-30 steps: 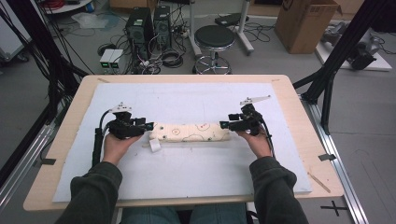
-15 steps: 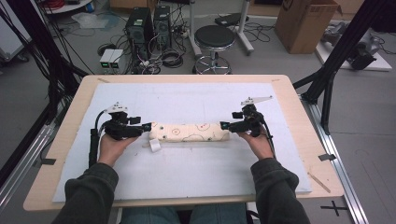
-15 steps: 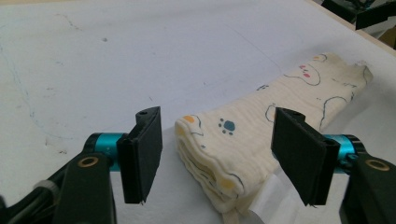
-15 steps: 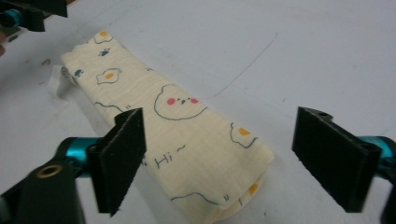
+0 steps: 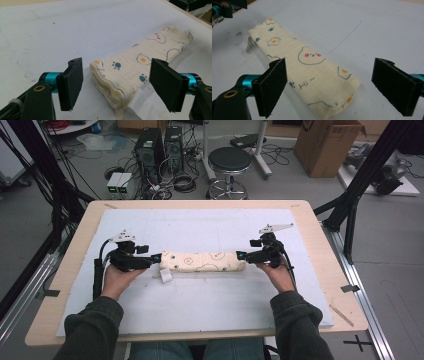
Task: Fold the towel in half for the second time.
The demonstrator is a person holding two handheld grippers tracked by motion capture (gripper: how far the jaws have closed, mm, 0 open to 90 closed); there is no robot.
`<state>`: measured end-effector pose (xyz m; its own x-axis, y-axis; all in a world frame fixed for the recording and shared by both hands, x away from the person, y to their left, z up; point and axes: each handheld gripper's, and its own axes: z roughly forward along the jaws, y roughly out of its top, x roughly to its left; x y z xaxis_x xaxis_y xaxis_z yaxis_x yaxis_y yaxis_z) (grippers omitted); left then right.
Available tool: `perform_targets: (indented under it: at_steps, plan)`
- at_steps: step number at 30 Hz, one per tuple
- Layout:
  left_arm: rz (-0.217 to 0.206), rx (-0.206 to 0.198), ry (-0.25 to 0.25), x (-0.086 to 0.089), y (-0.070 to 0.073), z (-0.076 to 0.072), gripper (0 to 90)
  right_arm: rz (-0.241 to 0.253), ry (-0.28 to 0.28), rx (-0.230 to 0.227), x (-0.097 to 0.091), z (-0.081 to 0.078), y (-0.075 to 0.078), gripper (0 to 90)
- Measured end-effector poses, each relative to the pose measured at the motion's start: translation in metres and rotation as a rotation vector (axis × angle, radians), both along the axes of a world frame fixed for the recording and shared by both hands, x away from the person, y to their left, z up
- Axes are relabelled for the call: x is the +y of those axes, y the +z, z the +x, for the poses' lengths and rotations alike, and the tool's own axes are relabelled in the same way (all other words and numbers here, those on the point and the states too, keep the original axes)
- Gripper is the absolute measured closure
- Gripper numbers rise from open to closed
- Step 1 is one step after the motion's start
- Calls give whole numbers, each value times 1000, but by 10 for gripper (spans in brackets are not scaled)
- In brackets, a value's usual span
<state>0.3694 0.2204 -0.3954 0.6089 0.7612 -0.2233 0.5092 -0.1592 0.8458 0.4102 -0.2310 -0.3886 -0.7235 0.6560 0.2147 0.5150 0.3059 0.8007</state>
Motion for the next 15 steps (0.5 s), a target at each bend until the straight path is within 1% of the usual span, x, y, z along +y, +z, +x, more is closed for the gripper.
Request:
perform_targets:
  at_steps: [4, 8, 11, 13, 15]
  plan:
    - [7, -4, -3, 1, 1, -2, 280, -2, 2, -7, 0, -1, 1, 123]
    - [7, -6, -3, 2, 2, -4, 280, -7, 5, 0, 0, -3, 1, 123]
    - [11, -12, -13, 2, 4, -6, 280, -7, 3, 1, 0, -4, 2, 123]
    - [5, -14, -16, 1, 4, -7, 280, -8, 6, -12, 0, -4, 2, 123]
    - [7, -17, -20, 1, 5, -9, 280, -8, 3, -8, 1, -5, 3, 123]
